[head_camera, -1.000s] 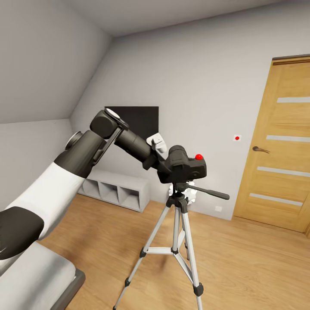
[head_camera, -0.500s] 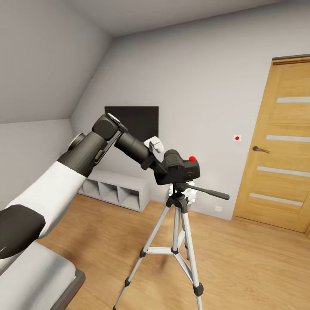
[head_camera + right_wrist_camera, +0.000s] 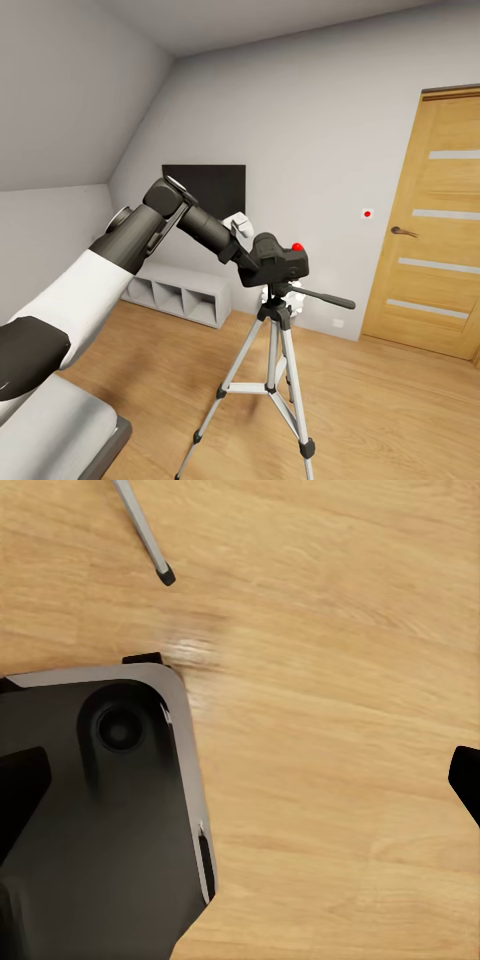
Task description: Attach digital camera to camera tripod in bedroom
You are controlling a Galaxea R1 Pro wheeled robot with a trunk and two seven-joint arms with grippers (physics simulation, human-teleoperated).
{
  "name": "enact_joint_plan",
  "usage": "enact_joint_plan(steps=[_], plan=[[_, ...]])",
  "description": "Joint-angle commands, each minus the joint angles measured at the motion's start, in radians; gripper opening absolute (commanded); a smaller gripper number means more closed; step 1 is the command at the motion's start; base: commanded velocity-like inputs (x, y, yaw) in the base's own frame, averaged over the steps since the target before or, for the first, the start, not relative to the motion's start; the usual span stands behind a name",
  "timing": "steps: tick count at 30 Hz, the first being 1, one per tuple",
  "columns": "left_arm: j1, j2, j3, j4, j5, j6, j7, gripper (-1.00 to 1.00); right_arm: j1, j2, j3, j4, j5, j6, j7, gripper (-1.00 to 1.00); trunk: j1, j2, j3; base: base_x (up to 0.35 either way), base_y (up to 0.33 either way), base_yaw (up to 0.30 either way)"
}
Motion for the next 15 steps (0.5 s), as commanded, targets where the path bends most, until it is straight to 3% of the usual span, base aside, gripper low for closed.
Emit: enact_joint_plan(steps=[1,15], plan=[[0.0,0.0,-0.002,-0.009,-0.011,0.011,-0.011,-1.0,-0.001,0.001,0.007,0.003,-0.002,-0.004,-0.001,1.0,0.0,-0.001,0.0,0.0,0.0,0.0],[-0.002,0.0,-0.012,-0.027,-0.012,0.011,-0.011,-1.0,-0.001,0.001,0.01,0.003,-0.002,-0.004,-0.001,1.0,0.0,-0.001,0.0,0.0,0.0,0.0]])
